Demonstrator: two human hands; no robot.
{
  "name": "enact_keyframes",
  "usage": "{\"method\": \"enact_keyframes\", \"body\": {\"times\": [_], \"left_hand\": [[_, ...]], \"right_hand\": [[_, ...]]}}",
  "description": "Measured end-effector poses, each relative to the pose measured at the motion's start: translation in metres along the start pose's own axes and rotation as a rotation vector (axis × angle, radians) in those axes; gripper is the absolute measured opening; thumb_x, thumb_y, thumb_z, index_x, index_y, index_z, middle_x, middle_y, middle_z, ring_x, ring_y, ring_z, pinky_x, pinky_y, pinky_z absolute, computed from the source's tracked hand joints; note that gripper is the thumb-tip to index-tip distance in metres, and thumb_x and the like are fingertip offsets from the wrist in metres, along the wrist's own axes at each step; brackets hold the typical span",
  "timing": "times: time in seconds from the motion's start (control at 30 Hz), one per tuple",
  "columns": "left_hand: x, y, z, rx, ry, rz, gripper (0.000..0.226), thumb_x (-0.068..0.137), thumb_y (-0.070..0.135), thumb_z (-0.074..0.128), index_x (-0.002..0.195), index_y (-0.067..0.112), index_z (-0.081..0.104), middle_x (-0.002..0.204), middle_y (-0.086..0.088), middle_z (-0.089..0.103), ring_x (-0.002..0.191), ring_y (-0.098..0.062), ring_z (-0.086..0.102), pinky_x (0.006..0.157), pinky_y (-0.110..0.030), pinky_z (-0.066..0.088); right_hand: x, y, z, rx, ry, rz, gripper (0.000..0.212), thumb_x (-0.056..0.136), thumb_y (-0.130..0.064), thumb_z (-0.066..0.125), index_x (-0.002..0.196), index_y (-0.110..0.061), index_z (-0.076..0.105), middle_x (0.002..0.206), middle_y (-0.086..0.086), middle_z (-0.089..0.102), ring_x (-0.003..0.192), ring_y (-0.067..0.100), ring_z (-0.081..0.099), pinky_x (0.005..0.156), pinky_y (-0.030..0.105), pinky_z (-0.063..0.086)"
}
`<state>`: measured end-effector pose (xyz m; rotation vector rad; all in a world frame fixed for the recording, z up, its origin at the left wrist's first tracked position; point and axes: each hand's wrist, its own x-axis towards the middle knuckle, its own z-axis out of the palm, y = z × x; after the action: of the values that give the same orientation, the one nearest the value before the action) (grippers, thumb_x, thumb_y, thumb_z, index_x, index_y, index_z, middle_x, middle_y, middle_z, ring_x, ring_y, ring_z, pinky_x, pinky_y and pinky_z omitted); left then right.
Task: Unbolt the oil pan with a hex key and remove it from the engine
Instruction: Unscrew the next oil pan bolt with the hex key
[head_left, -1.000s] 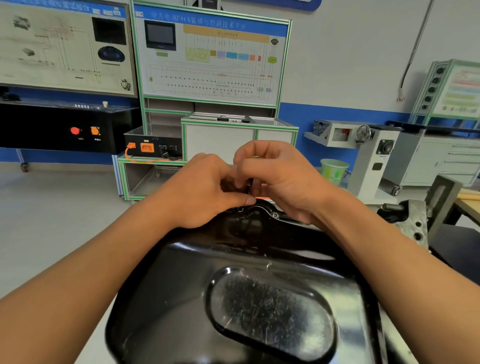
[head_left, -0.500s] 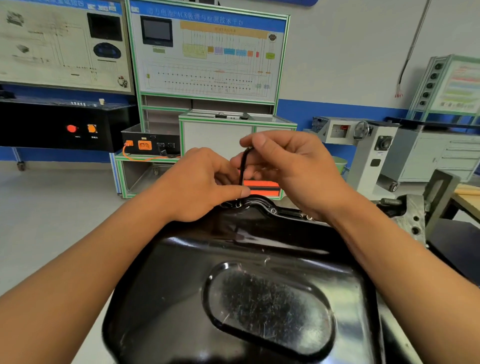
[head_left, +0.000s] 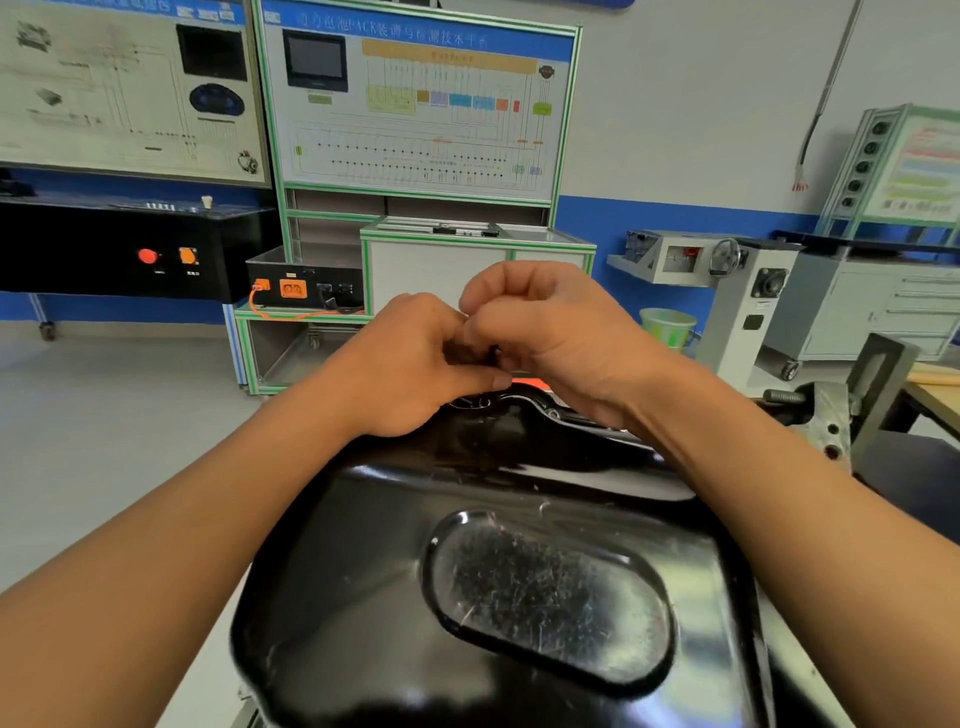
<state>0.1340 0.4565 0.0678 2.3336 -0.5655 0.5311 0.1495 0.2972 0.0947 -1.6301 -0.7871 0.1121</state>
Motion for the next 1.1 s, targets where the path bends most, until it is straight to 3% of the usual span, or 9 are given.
{"method": "enact_keyframes", "body": {"times": [0.13,0.23,0.37,0.4,0.5,0.67,0.83,0.97,1.1], "left_hand": [[-0.001,-0.002,0.001,-0.093,0.006,-0.067,0.004,0.084,0.021,0.077,0.083,0.017,0.078,0.071,-0.003,0.074,0.071,-0.019,0.071,0.073,-0.038,0.057],[-0.002,-0.002,-0.001,-0.110,0.003,-0.071,0.006,0.083,0.021,0.078,0.078,0.019,0.078,0.070,-0.002,0.074,0.065,-0.017,0.069,0.071,-0.039,0.058],[-0.001,-0.002,0.000,-0.095,0.012,-0.077,0.010,0.082,0.021,0.080,0.079,0.012,0.076,0.068,-0.010,0.072,0.066,-0.029,0.069,0.071,-0.048,0.057],[-0.001,-0.002,0.000,-0.106,0.019,-0.082,0.010,0.080,0.021,0.081,0.075,0.014,0.076,0.066,-0.010,0.071,0.063,-0.025,0.068,0.070,-0.047,0.057],[-0.002,-0.001,-0.002,-0.128,0.030,-0.090,0.020,0.075,0.025,0.085,0.060,0.031,0.072,0.061,-0.005,0.070,0.053,-0.009,0.057,0.059,-0.029,0.049],[-0.005,0.004,-0.002,-0.169,-0.053,-0.054,0.041,0.079,0.020,0.082,0.055,0.049,0.068,0.056,0.018,0.066,0.052,0.006,0.056,0.060,-0.008,0.043],[-0.003,0.002,-0.002,-0.188,-0.085,-0.051,0.019,0.083,0.021,0.078,0.077,0.039,0.077,0.081,0.008,0.077,0.081,-0.012,0.072,0.086,-0.034,0.056],[-0.002,-0.002,-0.004,-0.190,-0.072,-0.056,0.015,0.088,0.016,0.073,0.079,0.028,0.076,0.075,0.002,0.075,0.071,-0.015,0.070,0.074,-0.035,0.059],[0.001,-0.003,-0.003,-0.132,-0.022,-0.047,0.015,0.083,0.016,0.077,0.071,0.025,0.076,0.066,-0.002,0.071,0.067,-0.023,0.068,0.070,-0.044,0.057]], "right_hand": [[-0.007,0.007,-0.015,0.115,0.013,-0.051,0.008,0.083,-0.001,0.072,0.090,-0.005,0.073,0.098,0.031,0.070,0.079,0.026,0.065,0.072,0.033,0.054],[-0.009,0.012,-0.020,0.125,-0.021,-0.090,0.021,0.073,-0.023,0.072,0.088,-0.009,0.076,0.092,0.026,0.070,0.075,0.019,0.064,0.072,0.033,0.053],[-0.006,0.014,-0.013,0.000,0.030,-0.176,0.014,0.076,-0.020,0.075,0.088,-0.013,0.073,0.079,0.008,0.075,0.067,0.011,0.068,0.059,0.021,0.054],[-0.006,0.012,-0.011,-0.032,0.051,-0.195,0.009,0.084,-0.018,0.072,0.088,-0.010,0.073,0.077,0.011,0.074,0.065,0.010,0.066,0.056,0.019,0.052],[-0.005,0.011,-0.005,-0.006,0.083,-0.154,0.034,0.102,-0.021,0.054,0.088,0.007,0.069,0.072,0.023,0.061,0.062,0.017,0.057,0.054,0.024,0.044],[0.002,0.004,0.003,0.077,0.072,0.048,0.034,0.098,-0.035,0.059,0.091,-0.002,0.062,0.062,0.013,0.050,0.047,0.013,0.038,0.049,0.023,0.035],[0.004,0.003,0.002,0.096,0.074,0.093,0.039,0.081,-0.043,0.072,0.062,-0.015,0.051,0.047,0.001,0.044,0.040,0.010,0.041,0.044,0.020,0.037],[-0.001,0.007,-0.003,0.063,0.108,-0.055,0.042,0.068,-0.048,0.075,0.073,-0.007,0.066,0.067,0.020,0.055,0.052,0.015,0.049,0.055,0.029,0.046],[-0.010,0.019,-0.010,-0.206,0.156,-0.167,0.028,0.071,-0.017,0.088,0.084,-0.001,0.069,0.069,0.024,0.070,0.058,0.031,0.068,0.060,0.040,0.056]]}}
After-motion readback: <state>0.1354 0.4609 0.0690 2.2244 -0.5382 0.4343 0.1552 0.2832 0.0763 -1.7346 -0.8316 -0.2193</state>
